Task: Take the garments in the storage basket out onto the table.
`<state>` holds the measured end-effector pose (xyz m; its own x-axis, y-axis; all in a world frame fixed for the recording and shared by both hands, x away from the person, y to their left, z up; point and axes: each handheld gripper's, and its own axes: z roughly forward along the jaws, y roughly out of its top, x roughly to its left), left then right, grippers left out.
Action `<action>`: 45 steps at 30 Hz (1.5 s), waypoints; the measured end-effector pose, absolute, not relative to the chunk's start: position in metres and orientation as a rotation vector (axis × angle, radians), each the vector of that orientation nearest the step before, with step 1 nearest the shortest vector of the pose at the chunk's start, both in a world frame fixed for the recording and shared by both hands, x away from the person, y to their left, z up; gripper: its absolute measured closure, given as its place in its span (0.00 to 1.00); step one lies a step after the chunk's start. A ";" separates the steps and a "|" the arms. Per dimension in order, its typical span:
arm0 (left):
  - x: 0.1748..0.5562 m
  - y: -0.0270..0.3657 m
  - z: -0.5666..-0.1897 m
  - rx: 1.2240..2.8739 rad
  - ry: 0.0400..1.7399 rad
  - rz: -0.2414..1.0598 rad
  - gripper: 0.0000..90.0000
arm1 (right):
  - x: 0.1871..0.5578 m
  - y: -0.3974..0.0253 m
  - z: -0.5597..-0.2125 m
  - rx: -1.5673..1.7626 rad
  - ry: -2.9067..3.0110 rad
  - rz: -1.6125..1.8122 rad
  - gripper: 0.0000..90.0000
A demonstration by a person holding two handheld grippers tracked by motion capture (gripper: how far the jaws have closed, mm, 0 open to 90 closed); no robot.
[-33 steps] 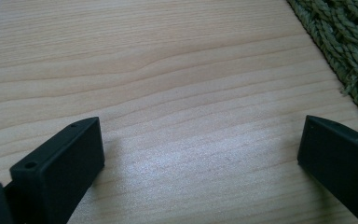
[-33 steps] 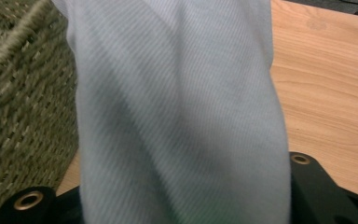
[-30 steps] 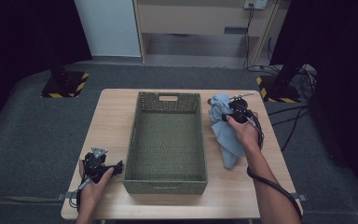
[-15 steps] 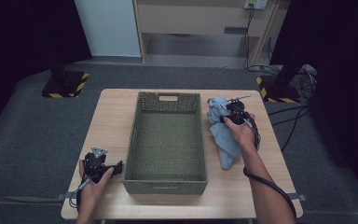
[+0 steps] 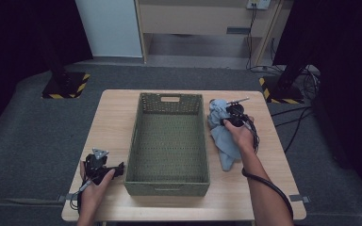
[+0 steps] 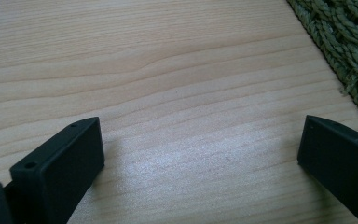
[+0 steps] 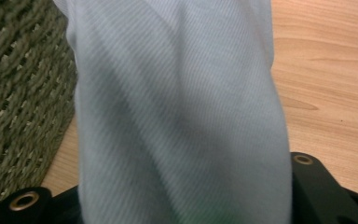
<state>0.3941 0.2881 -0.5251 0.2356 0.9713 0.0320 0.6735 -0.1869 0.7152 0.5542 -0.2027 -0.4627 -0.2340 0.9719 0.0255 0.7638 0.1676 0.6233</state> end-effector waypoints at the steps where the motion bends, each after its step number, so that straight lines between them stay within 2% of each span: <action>1: 0.394 0.288 -0.525 1.936 1.502 0.669 0.00 | 0.554 -0.203 -0.463 1.650 2.070 0.749 0.60; 29: 0.394 0.288 -0.525 1.937 1.502 0.669 0.00 | 0.555 -0.203 -0.486 1.686 2.092 0.713 0.53; 38: 0.394 0.288 -0.525 1.937 1.502 0.669 0.00 | 0.555 -0.205 -0.484 1.689 2.089 0.718 0.36; 45: 0.394 0.288 -0.525 1.937 1.502 0.669 0.00 | 0.551 -0.210 -0.473 1.702 2.071 0.804 0.15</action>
<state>0.3942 0.2881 -0.5251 0.2361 0.9712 0.0318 0.6734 -0.1871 0.7152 0.5507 -0.2103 -0.4731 -0.2237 0.9705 0.0901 0.7771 0.1218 0.6175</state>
